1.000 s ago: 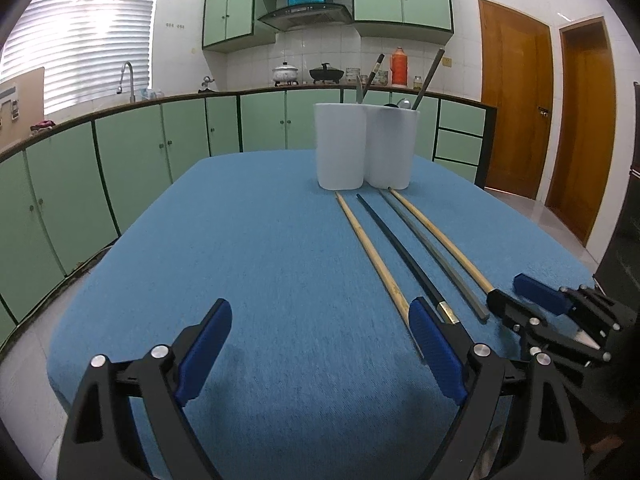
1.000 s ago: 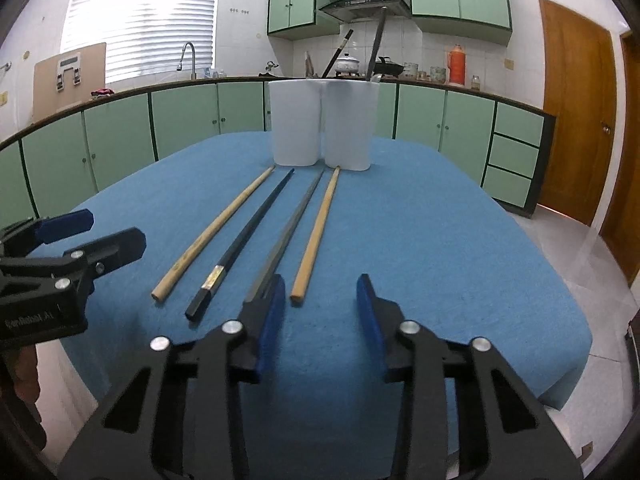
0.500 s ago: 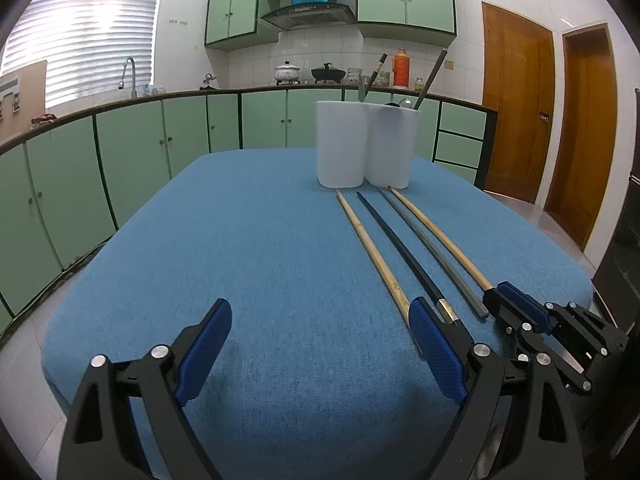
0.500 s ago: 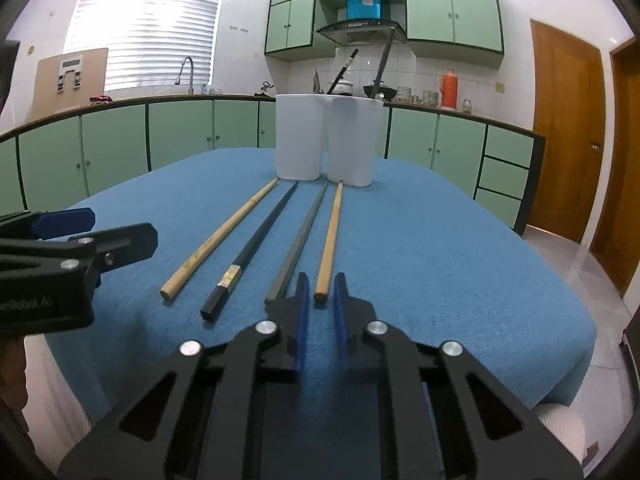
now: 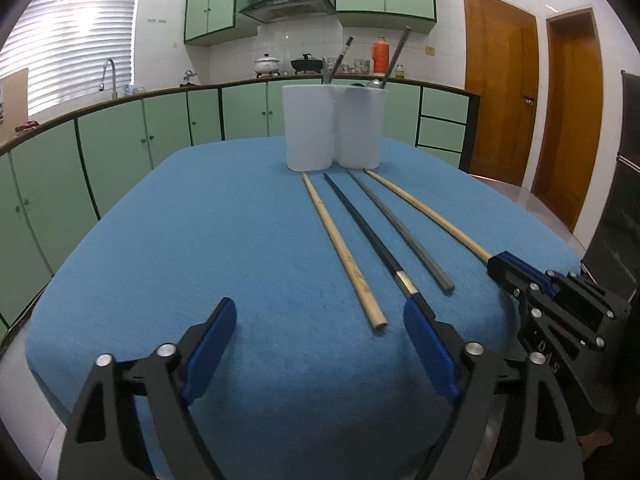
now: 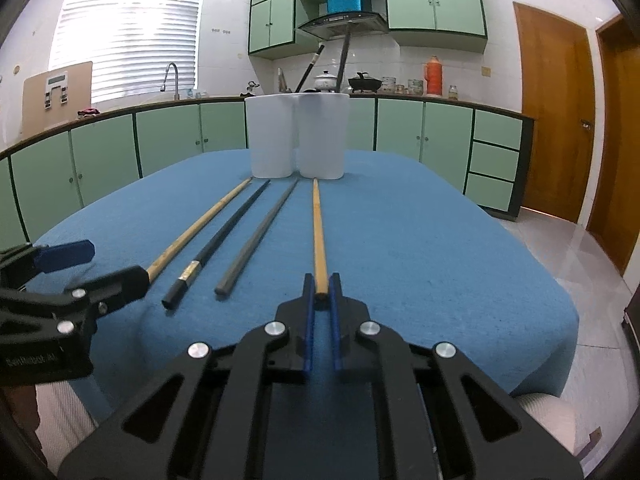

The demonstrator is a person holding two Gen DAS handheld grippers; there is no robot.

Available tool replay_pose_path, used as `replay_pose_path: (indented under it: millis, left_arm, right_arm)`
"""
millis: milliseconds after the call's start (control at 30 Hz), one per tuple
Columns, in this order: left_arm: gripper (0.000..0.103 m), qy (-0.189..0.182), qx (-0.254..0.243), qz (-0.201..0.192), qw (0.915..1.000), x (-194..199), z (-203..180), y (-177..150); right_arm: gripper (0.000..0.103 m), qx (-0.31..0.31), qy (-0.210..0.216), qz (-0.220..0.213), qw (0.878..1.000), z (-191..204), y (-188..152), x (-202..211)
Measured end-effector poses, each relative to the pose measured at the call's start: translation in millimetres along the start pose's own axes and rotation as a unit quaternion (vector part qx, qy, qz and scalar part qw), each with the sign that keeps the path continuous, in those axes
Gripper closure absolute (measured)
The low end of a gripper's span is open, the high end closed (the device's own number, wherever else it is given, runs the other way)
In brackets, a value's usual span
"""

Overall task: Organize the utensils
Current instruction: 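Grasp a wooden chopstick with the right tool while the left tool grasps another wooden chopstick, then lift both wooden chopsticks and carry them over the white holder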

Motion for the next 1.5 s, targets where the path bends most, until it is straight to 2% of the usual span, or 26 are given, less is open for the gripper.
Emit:
replay_pose_path:
  millis: [100,233,467,567,600,833,1033,1267,1500]
  left_arm:
    - [0.032,0.008,-0.004,0.003,1.0000,-2.4,-2.7,-2.8]
    - [0.052,0.011,-0.002,-0.001,0.9999,-1.8,-6.0,-4.1]
    - [0.071,0.010,-0.014,-0.004,0.9998,-2.7,-18.4,-4.7]
    - [0.085,0.007,-0.017,-0.006,0.9998,-4.5,-22.9,-4.5]
    - [0.093,0.008,-0.019,-0.007,0.9998,-4.9,-24.0,-4.5]
    - [0.096,0.014,-0.008,-0.015,0.9998,0.9,-18.7,-0.6]
    - [0.096,0.031,-0.018,-0.055,0.9979,24.7,-10.5,21.8]
    - [0.096,0.038,-0.029,-0.112,0.9926,56.1,-7.6,56.5]
    - [0.096,0.018,-0.031,-0.165,0.9857,83.1,-3.4,99.7]
  right_arm:
    - [0.097,-0.002,0.003,0.000,1.000,-1.8,-1.3,0.5]
    - [0.097,-0.003,0.006,0.000,1.000,-3.0,-3.0,1.4]
    - [0.097,-0.007,0.013,-0.002,1.000,-4.3,-4.2,1.3]
    - [0.097,-0.007,0.016,-0.003,1.000,-4.7,-4.9,1.6]
    - [0.097,-0.006,0.017,-0.003,1.000,-5.0,-5.0,1.6]
    - [0.097,0.003,0.021,-0.004,1.000,-7.8,-3.8,7.7]
    - [0.097,0.013,0.020,-0.034,0.999,-13.2,18.2,23.4]
    - [0.097,0.004,0.018,-0.080,0.997,-27.5,63.6,47.8]
    - [0.097,-0.003,0.029,-0.104,0.994,-40.3,118.6,57.1]
Point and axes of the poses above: each gripper's, at about its wrist camera, not at the fingertips, and x roughly against the way its jaws point, z to its left, y to its top, the point moved 3 cm from there along -x, roughly the way its jaws point, and after that the axes turned 5 degrees about -y, right-handed, at the moved point
